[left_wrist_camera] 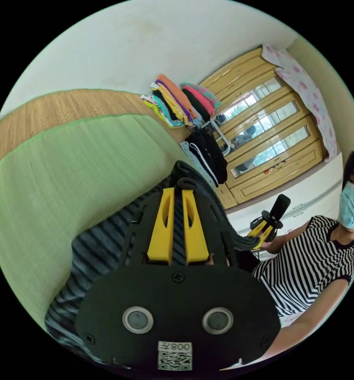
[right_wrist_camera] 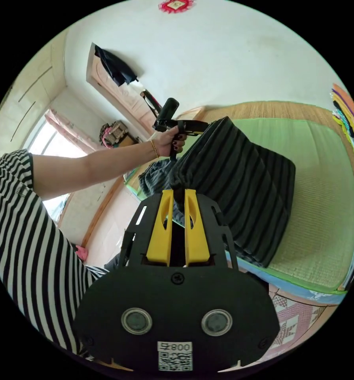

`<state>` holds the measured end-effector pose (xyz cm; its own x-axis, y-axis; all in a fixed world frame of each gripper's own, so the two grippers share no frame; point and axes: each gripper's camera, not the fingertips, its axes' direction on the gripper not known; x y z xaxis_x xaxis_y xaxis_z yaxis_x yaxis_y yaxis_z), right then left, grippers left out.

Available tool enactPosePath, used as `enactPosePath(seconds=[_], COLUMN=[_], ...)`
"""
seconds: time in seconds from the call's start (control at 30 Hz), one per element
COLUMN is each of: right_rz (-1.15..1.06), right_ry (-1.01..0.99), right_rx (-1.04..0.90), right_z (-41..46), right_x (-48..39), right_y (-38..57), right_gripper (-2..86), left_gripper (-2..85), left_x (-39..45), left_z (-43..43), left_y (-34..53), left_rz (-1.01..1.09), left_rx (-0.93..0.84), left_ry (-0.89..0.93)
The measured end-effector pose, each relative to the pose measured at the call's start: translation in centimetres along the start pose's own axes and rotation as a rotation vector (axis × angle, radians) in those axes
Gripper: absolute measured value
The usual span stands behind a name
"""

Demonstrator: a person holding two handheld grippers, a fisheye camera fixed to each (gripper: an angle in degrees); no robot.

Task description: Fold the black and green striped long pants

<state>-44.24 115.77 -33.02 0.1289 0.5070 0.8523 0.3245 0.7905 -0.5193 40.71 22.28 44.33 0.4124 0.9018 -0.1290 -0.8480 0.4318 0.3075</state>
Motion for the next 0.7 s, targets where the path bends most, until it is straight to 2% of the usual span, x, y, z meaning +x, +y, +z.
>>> enactPosePath(seconds=[0.17, 0.27, 0.33, 0.47, 0.7], right_rz=[0.022, 0.042, 0.040, 0.045, 0.025], right_ry=[0.023, 0.012, 0.015, -0.003, 0.015], right_rx=[-0.176, -0.259, -0.291, -0.306, -0.311], right_z=[9.2, 13.5, 15.2, 17.1, 19.0], right_x=[0.3, 1.0, 1.0, 1.1, 0.1], right_y=[-2.1, -2.9, -3.2, -4.1, -5.9], right_gripper=[5.7, 6.0, 6.0, 6.2, 6.3], left_gripper=[1.2, 2.5, 3.6, 6.4, 7.5], left_x=[-2.1, -1.9, -0.4, 4.5, 10.7], left_z=[-3.7, -6.1, -7.0, -6.7, -6.4], left_y=[6.3, 9.8, 11.5, 14.2, 16.9], left_rz=[-0.230, -0.322, -0.317, -0.270, -0.261], left_rx=[0.005, 0.065, 0.084, -0.011, -0.161], left_ry=[-0.040, 0.014, 0.054, 0.121, 0.013])
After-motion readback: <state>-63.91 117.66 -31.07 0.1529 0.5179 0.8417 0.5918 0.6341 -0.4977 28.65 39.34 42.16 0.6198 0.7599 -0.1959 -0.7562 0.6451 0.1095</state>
